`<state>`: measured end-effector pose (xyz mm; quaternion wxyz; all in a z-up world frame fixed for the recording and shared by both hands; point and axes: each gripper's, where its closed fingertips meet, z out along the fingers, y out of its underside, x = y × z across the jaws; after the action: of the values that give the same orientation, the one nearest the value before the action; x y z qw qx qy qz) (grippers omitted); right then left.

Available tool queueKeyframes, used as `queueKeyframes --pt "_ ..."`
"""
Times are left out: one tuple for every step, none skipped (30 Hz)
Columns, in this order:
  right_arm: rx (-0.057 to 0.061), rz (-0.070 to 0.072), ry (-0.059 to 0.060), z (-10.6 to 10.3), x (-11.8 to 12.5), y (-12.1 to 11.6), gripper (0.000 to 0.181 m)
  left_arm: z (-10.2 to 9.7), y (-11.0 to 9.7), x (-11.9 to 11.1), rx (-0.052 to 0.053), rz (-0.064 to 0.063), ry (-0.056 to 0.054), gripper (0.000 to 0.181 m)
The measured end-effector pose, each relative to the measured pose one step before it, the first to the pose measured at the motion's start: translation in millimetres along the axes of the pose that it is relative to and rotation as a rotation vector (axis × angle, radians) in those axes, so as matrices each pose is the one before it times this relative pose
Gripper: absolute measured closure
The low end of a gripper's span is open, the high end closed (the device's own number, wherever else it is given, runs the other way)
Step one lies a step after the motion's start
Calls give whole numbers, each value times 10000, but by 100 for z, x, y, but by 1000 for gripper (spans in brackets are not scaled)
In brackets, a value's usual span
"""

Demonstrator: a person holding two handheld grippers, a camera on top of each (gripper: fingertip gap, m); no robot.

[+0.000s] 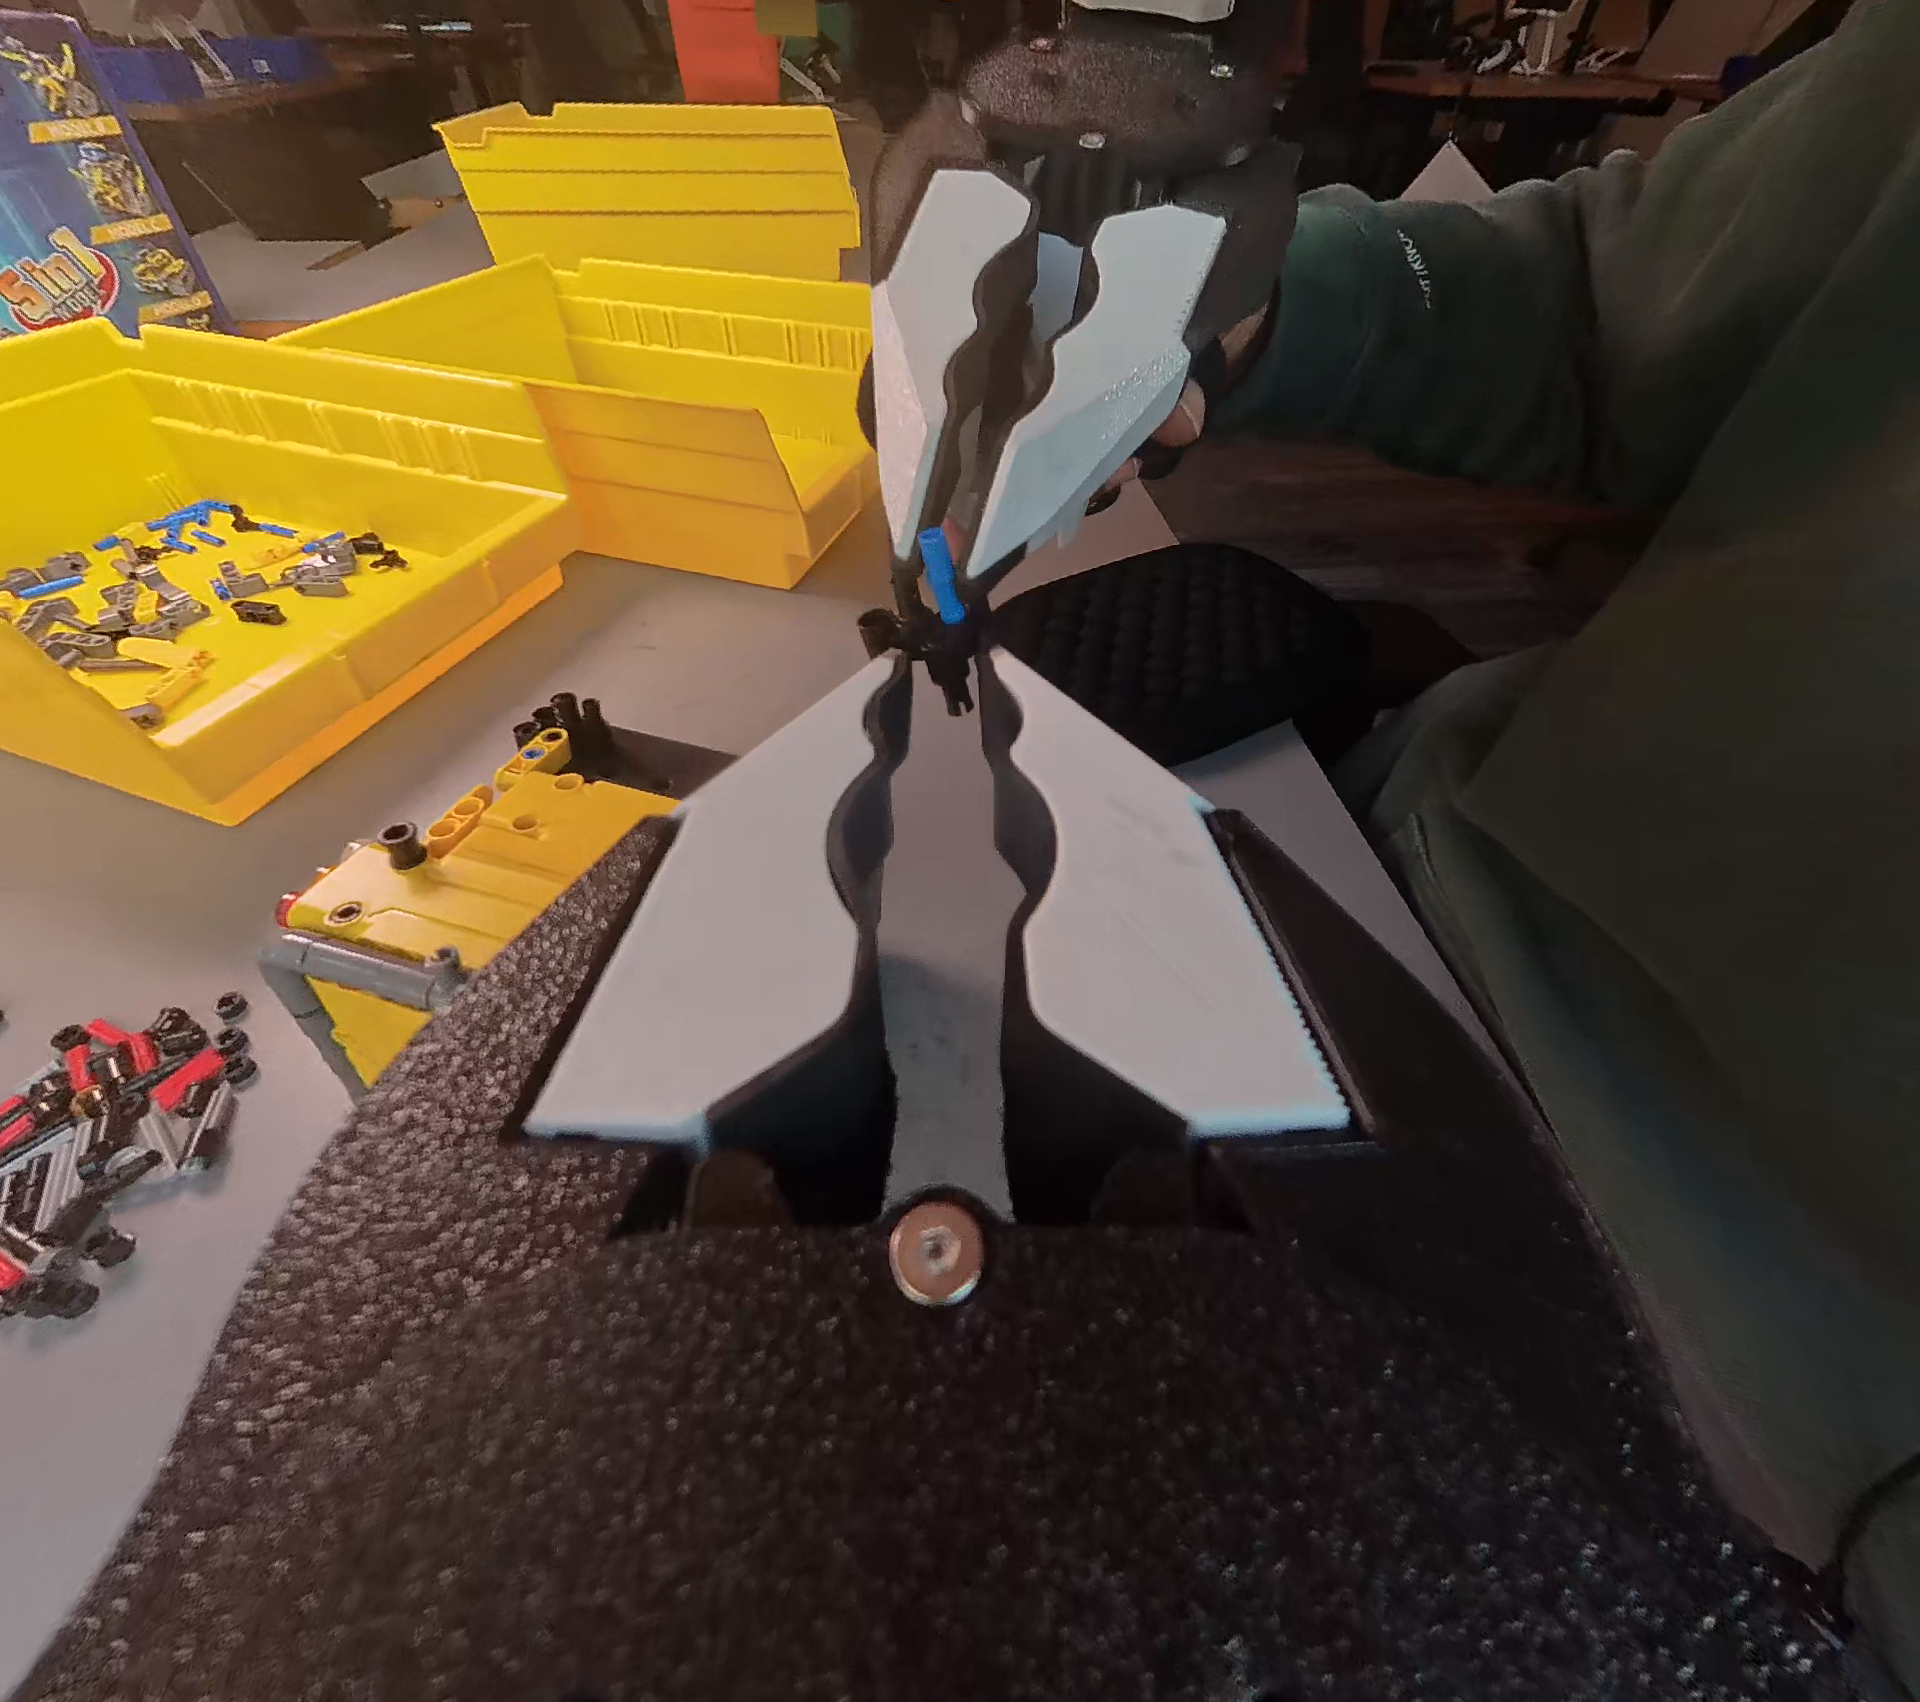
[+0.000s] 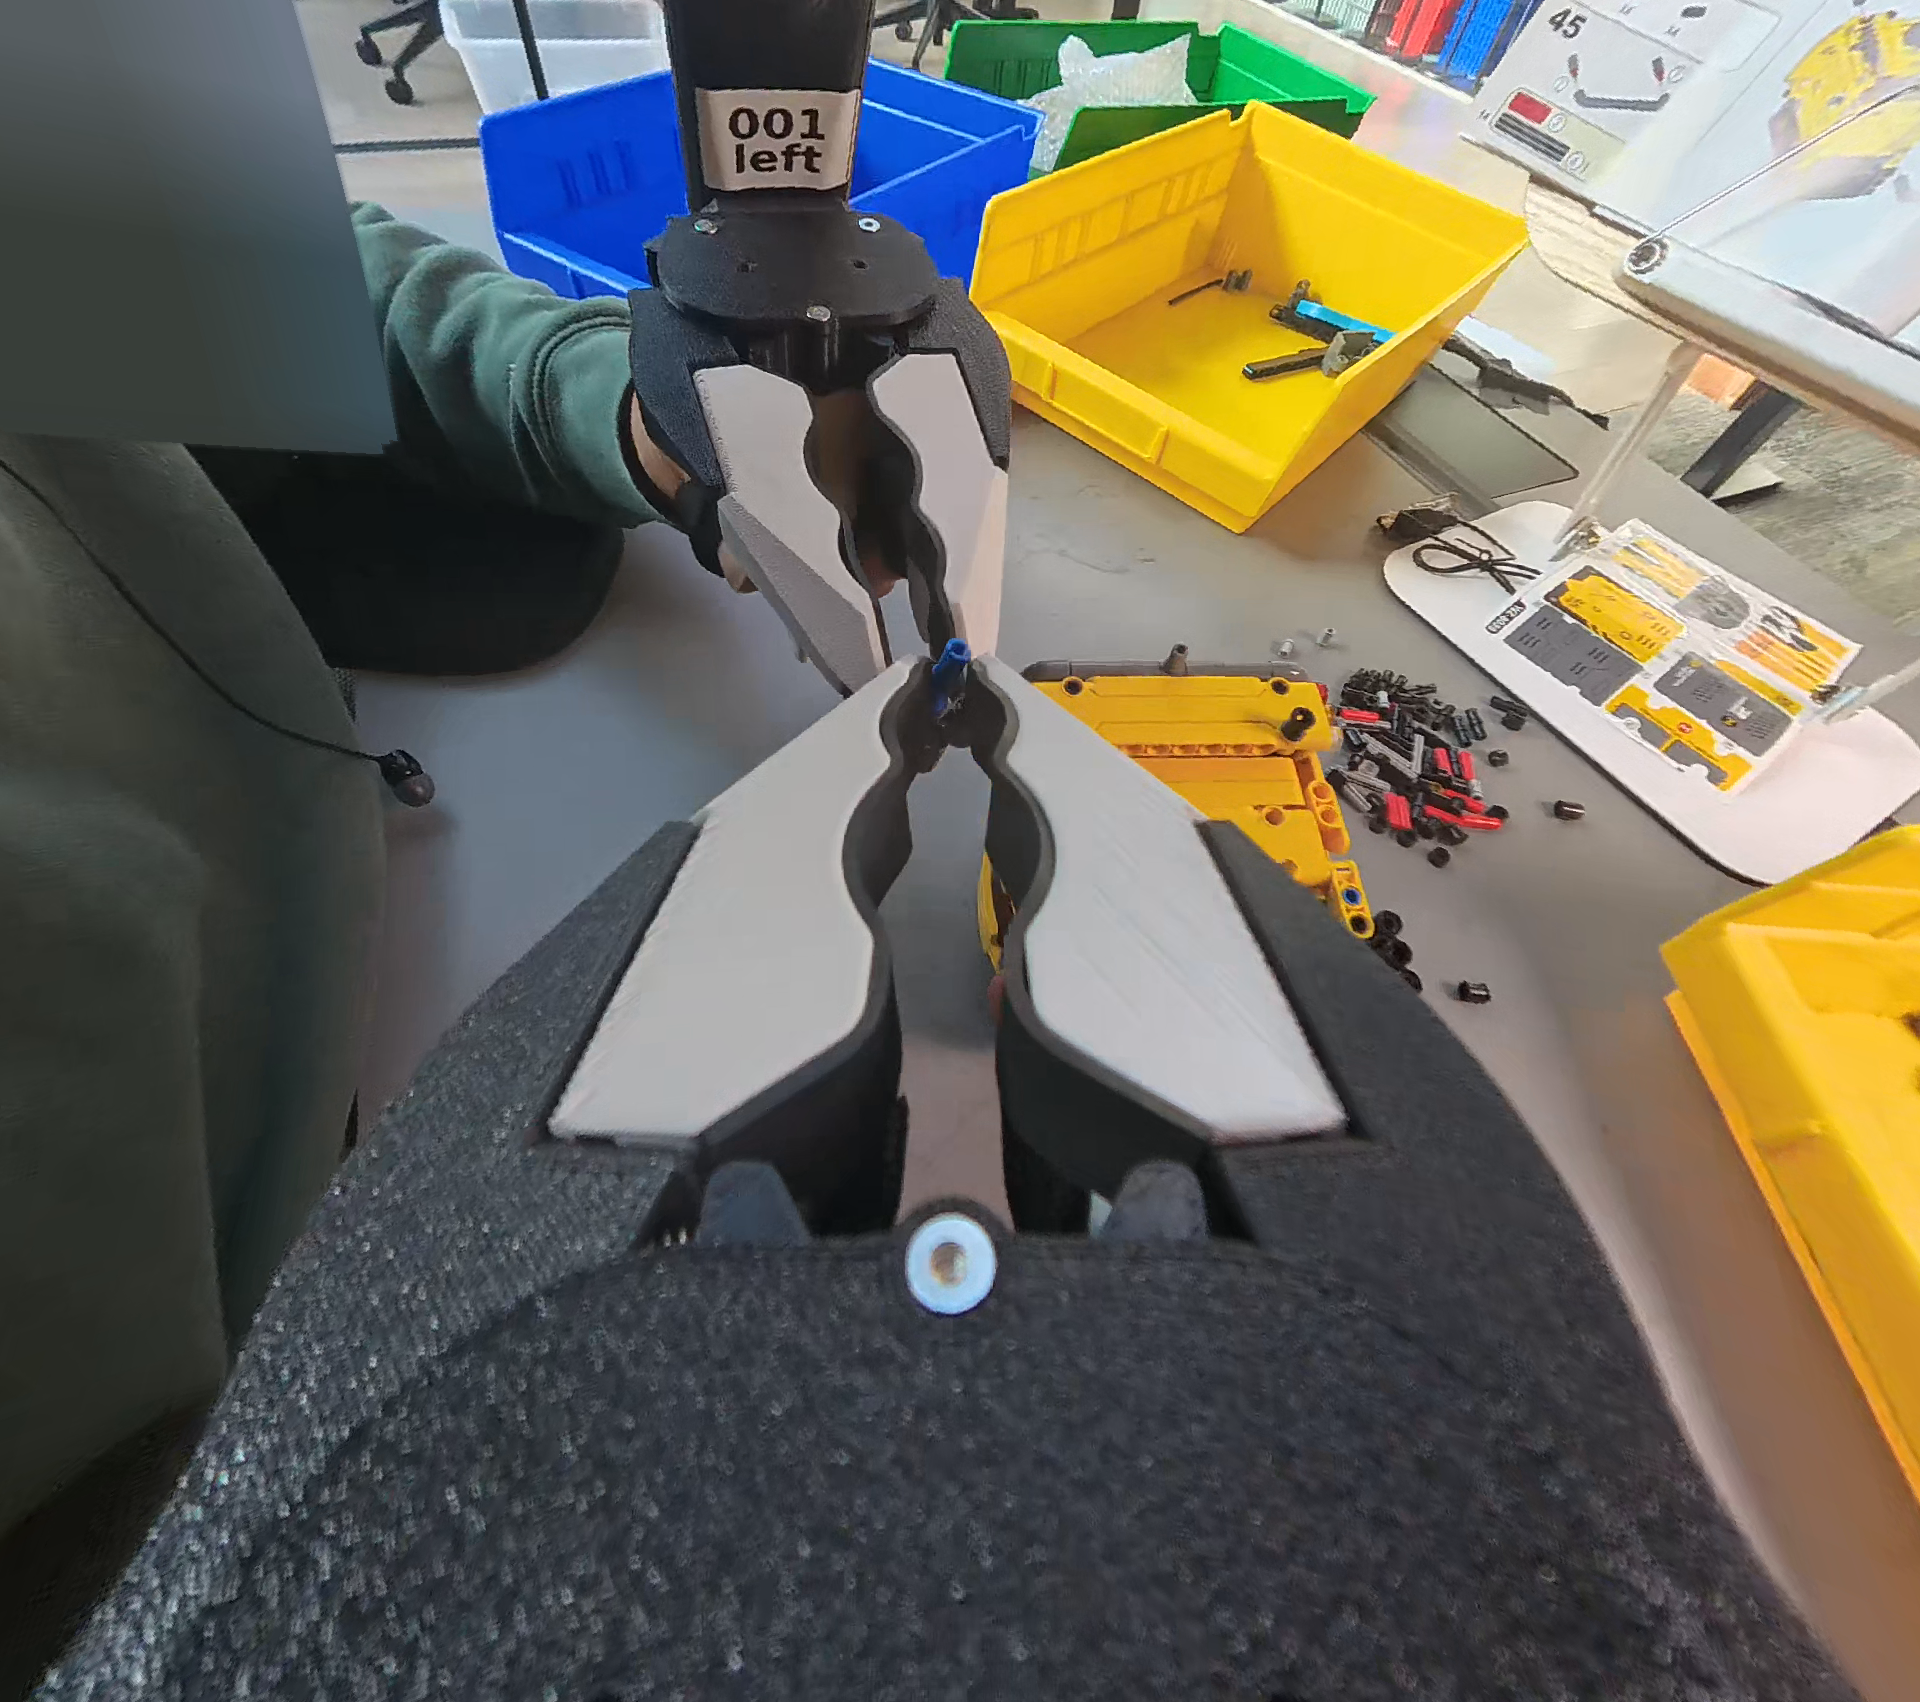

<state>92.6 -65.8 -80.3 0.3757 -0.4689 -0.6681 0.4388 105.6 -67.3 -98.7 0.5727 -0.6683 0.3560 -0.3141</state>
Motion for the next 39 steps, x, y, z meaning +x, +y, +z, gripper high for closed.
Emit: queueKeyframes --pt "-74 -38 -43 51 -74 180 175 88 201 70 -118 63 14 170" --pt "-43 -44 -20 25 -51 141 175 74 142 65 -88 96 -9 172" --pt "-61 -55 -68 -14 -123 143 175 91 157 70 -89 124 -16 173" --pt "-142 -50 -43 -20 -72 227 175 117 228 60 -120 143 -33 174" --pt "-148 -51 -4 -15 -37 238 175 126 212 -1 -114 175 -82 174" --pt "-124 -86 14 -12 -44 203 175 126 214 -13 -116 210 -110 175" --pt "-168 -101 12 6 -55 261 174 124 254 -14 -157 237 -105 175" --pt "-198 -126 -2 31 -97 294 175 118 287 -2 -192 244 -97 175" --pt "-201 -158 5 47 -105 300 173 110 289 -3 -185 237 -98 175" --pt "-194 -189 15 37 -97 251 173 125 242 33 -153 196 -65 175" --pt "-207 -208 19 31 -95 255 173 119 218 101 -137 134 -5 175" --pt "-259 -250 12 39 -100 296 173 117 223 71 -149 114 -15 175" --pt "-283 -323 3 31 -112 294 173 129 225 65 -146 140 -28 175" --pt "-294 -369 -21 49 -142 276 173 135 209 116 -137 157 -10 175" --pt "-310 -363 -29 55 -122 247 173 122 170 87 -131 145 -29 176" --pt "-284 -342 -17 46 -53 178 174 105 127 62 -100 104 -30 175" --pt "-290 -330 -54 48 -55 170 173 87 103 54 -74 44 -3 175" --pt "-278 -329 -51 37 -29 130 174 65 73 10 -54 7 -8 175" --pt "-219 -354 -9 25 33 38 174 23 21 -24 -21 -30 -17 175" --pt "-194 -312 -2 26 41 16 174 2 -26 -30 4 -76 3 176" --pt "-177 -289 3 16 71 -10 174 -23 -37 -48 16 -110 17 175" --pt "-160 -271 -60 13 -23 6 175 -14 -6 -26 15 -109 38 176" --pt "-139 -198 -92 -6 -39 -37 175 -7 -11 -29 33 -71 13 176" --pt "-84 -96 0 -22 154 -92 176 -23 -71 -151 61 -26 -86 175" --pt "-16 80 -1 -37 247 -100 176 -69 -99 -237 64 0 -128 176" --pt "64 197 -75 -56 221 -89 177 -107 -116 -216 58 1 -93 175" --pt "124 206 -118 -87 201 -65 177 -101 -76 -196 52 -30 -52 175" --pt "115 234 -136 -70 209 33 177 -78 1 -193 21 -56 -41 175" --pt "71 224 -69 -49 293 149 177 -74 93 -228 -18 -24 -66 171" --pt "52 169 -35 -25 283 220 177 -83 89 -262 -10 23 -93 166" --pt "32 187 -83 15 190 261 177 -117 26 -237 15 41 -74 161" --pt "-23 225 -90 92 161 340 177 -175 -69 -310 36 27 -81 156" --pt "-71 230 -73 169 163 432 177 -239 -153 -411 86 -19 -96 151" --pt "-58 232 -94 210 105 411 177 -276 -197 -446 135 -94 -53 144" --pt "-13 258 -139 250 8 343 177 -249 -102 -541 111 -179 -44 133" --pt "-30 228 -67 253 120 362 177 -221 97 -741 31 -219 -112 123" --pt "-69 114 -23 252 149 430 177 -176 277 -855 -13 -216 -131 116" --pt "-24 84 -79 210 40 351 177 -145 364 -830 -12 -245 -100 109" --pt "5 166 -122 208 -39 277 177 -105 354 -736 19 -271 -60 105"
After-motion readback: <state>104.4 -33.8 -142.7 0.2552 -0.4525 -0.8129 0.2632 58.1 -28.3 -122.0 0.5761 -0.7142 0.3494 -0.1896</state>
